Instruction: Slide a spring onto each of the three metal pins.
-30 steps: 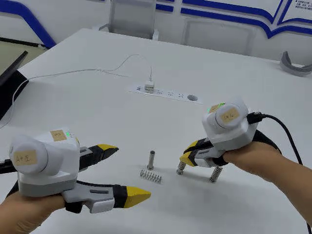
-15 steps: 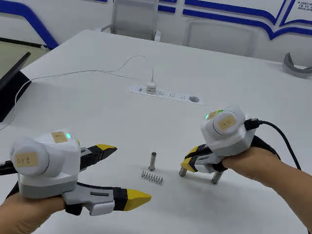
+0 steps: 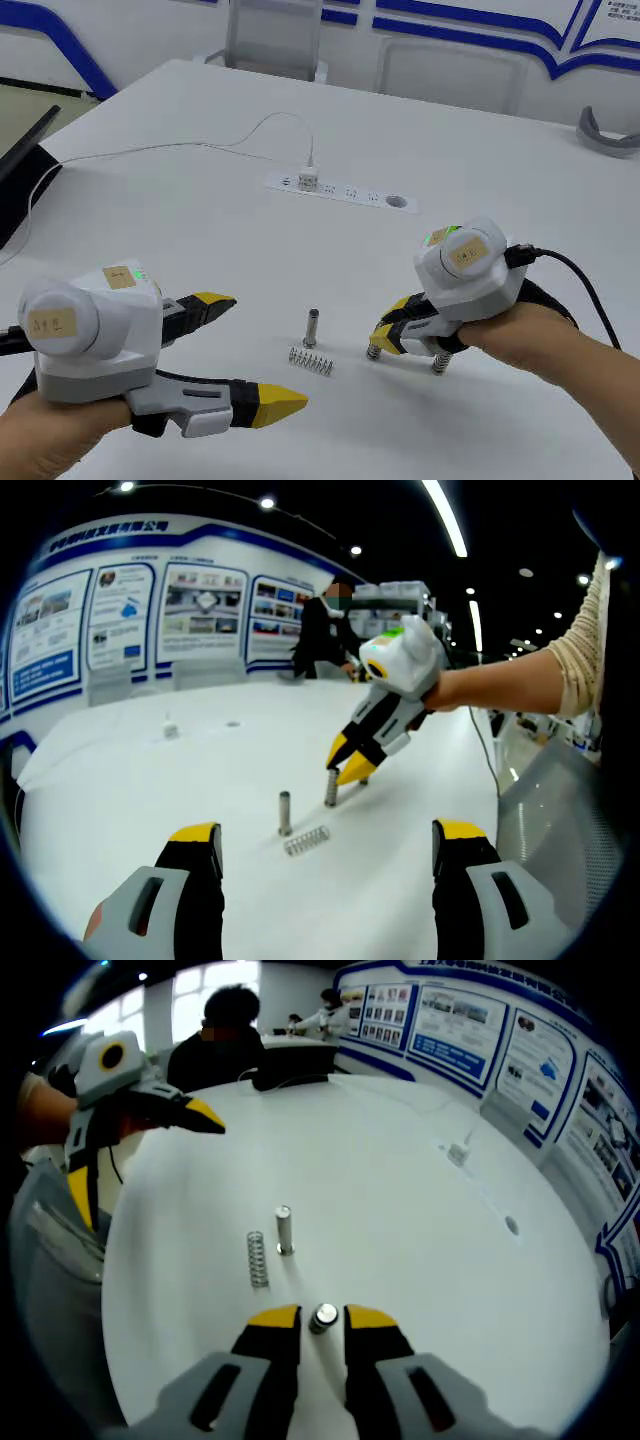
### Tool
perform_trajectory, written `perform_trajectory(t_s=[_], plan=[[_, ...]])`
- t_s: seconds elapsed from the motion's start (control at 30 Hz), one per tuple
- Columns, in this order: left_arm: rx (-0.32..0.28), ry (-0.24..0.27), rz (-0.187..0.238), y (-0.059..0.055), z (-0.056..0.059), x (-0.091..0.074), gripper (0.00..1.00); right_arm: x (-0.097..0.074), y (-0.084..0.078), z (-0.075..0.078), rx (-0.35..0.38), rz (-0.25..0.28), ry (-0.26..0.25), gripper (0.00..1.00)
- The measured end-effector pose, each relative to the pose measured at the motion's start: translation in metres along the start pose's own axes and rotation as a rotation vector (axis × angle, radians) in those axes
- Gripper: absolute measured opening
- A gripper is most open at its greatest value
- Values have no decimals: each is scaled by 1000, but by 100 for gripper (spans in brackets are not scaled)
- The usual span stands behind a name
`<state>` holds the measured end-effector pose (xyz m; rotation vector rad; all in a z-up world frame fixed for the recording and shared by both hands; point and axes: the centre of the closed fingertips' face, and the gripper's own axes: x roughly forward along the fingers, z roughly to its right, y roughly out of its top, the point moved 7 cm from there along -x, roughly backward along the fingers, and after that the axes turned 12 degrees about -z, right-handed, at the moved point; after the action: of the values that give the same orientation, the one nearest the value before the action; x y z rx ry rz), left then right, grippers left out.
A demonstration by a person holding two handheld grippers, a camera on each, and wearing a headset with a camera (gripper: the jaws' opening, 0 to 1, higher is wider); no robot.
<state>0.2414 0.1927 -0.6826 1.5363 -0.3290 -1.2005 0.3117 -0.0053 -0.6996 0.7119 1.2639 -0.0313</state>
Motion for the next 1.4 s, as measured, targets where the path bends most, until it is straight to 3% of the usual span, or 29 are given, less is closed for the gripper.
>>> perform_trajectory(t_s=[0.27, 0.43, 0.83, 1.4], plan=[[8, -2, -3, 1, 0, 1, 88, -17, 17, -12, -19, 70, -12, 19], [13, -3, -4, 1, 1, 1, 88, -12, 25, -23, -54, 76, 8, 18], [12, 5, -16, -2, -1, 0, 86, 20, 25, -42, -90, 15, 84, 17], [12, 9, -44, -6, -1, 1, 83, 50, 19, -45, -88, -50, 138, 14]])
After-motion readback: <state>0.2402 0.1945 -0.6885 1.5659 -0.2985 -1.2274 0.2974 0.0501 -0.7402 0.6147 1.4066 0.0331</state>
